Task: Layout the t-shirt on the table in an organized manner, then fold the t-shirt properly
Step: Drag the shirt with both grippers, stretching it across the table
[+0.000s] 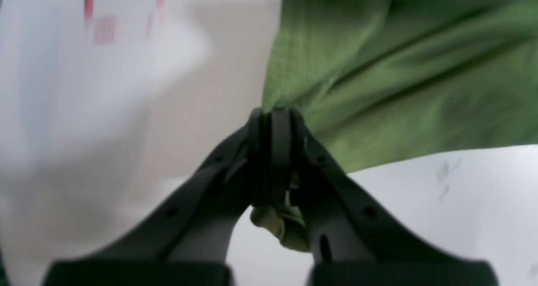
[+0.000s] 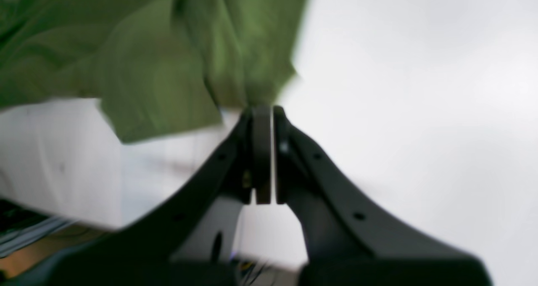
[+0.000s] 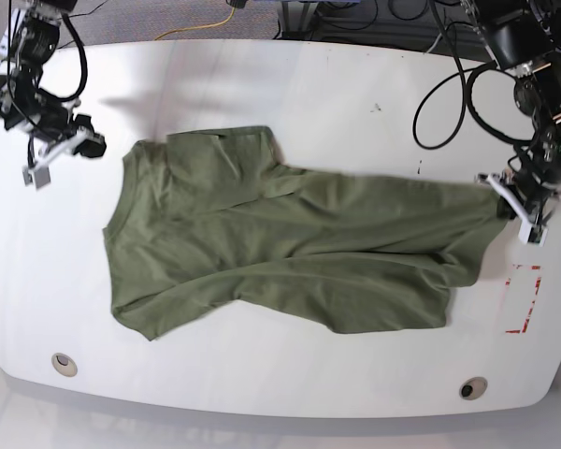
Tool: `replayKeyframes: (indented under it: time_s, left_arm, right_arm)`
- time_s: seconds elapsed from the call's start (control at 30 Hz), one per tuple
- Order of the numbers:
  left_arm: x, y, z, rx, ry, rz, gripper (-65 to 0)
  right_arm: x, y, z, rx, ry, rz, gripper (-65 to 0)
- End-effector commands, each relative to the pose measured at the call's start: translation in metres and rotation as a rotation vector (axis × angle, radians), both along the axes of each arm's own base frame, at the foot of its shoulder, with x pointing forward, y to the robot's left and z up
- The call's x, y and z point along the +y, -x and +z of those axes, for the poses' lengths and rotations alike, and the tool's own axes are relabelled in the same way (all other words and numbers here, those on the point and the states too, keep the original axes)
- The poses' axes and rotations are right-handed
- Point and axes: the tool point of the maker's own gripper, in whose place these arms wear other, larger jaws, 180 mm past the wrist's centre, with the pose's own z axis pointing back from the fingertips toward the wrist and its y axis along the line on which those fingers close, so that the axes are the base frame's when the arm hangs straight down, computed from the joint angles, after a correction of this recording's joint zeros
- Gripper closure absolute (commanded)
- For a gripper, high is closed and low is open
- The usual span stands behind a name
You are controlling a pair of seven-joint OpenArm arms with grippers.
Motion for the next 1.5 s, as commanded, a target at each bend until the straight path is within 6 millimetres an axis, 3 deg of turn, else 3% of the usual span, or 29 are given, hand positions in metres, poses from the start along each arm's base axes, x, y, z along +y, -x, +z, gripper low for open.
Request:
replayKeyframes:
  time_s: [0.0,0.3,0.5,0.6,0.73,0.8,0.83,0.93,1.23,1.47]
  left_arm:
    - [0.002,0.003,0.017,-0.042,-0.034,-0.014,0.0]
    - [-0.013,0.044,0.002,0.024,-0.069,-0.064,0.0]
    - [-0.020,0.055,-0.007,0.057,-0.061,-0.077,0.0]
    - [-0.020,0.059,-0.012,0.072,-0.058,-0.079,0.0]
    - [-0.020,0.062,-0.014,0.081,-0.057,-0.078,0.0]
    - [-0.020,0.062,-0.014,0.081,-0.057,-0.078,0.0]
    - [-0.020,0.062,-0.014,0.081,-0.057,-0.078,0.0]
    - [-0.020,0.063,-0.014,0.083,-0.057,-0.078,0.0]
    - [-0.020,0.067,-0.017,0.096,-0.060,-0.080,0.0]
    - [-0.020,0.067,-0.017,0.096,-0.060,-0.080,0.0]
  right_arm:
    - [-0.003,0.009,0.004,0.000,-0.009,0.003,0.0]
    - [0.022,0.037,-0.009,0.044,-0.137,-0.004,0.0]
    - [0.046,0.033,-0.003,-0.005,-0.222,-0.009,-1.4]
    - [0.058,0.021,0.002,-0.051,-0.283,-0.021,-14.1]
    - [0.074,0.004,0.013,-0.129,-0.372,-0.048,-41.2]
    - [0.076,-0.002,0.018,-0.164,-0.404,-0.072,-50.6]
    - [0.076,-0.005,0.021,-0.181,-0.416,-0.086,-52.2]
    - [0.080,-0.010,0.021,-0.205,-0.461,-0.125,-51.4]
    - [0.097,0.003,-0.024,-0.112,-0.602,-0.210,-45.2]
    - [0.100,0.003,-0.037,-0.102,-0.625,-0.209,-42.3]
